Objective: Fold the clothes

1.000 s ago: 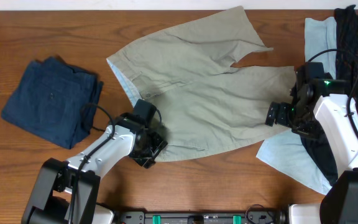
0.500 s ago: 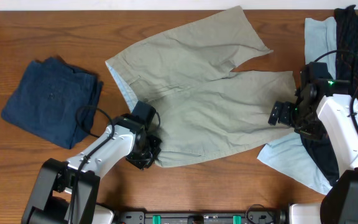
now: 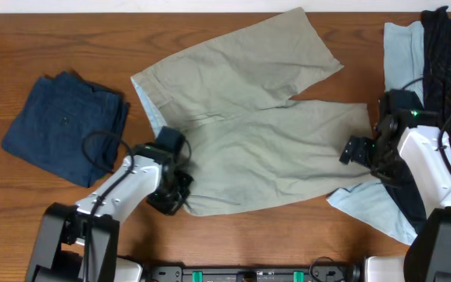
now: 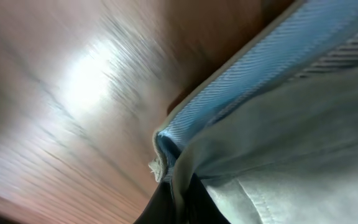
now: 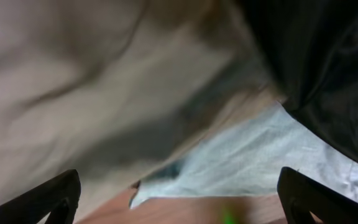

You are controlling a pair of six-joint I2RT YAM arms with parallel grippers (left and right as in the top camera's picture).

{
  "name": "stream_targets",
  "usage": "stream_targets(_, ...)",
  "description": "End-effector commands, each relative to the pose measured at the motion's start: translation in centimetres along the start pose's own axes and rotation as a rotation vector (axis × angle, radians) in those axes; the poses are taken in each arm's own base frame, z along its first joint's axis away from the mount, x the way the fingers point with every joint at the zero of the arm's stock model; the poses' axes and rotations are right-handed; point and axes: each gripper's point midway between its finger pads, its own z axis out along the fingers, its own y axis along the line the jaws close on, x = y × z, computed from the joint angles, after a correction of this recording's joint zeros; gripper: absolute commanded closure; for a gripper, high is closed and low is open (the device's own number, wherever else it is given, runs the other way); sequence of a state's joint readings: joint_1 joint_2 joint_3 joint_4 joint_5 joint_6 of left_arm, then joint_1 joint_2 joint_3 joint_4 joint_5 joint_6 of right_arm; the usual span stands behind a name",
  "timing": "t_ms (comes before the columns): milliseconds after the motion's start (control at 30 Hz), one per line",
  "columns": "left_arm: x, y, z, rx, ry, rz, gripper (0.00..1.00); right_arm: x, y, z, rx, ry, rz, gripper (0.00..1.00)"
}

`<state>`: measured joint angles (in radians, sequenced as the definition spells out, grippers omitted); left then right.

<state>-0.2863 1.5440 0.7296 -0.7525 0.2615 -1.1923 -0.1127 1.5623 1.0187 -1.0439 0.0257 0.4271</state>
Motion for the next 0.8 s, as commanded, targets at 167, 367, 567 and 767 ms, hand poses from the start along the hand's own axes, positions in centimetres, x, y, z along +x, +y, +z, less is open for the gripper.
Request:
stream_targets(167,-1.7,1.7,-0.4,-0.04,-0.048,0.068,0.94,0.1,-0.6,2.2,-0.036,0.0,0.13,0.05)
stream_targets(367,-1.6,2.0,-0.4,-0.054,-0.042,0.078,0.94,1.8,-0.8,3.3,-0.037,0.055,0.179,0.06)
stream_targets(567,-1.5,2.1,-0.4,-0.059,-0.039,0.128,0.94,2.3,-0.9,4.6,-0.037,0.05,0.246,0.1)
stream_targets(767,-1.5,2.1,-0.4,-0.059,-0.039,0.133,0.94,1.0,-0.4,5.1,-0.07,-0.008,0.268,0.52)
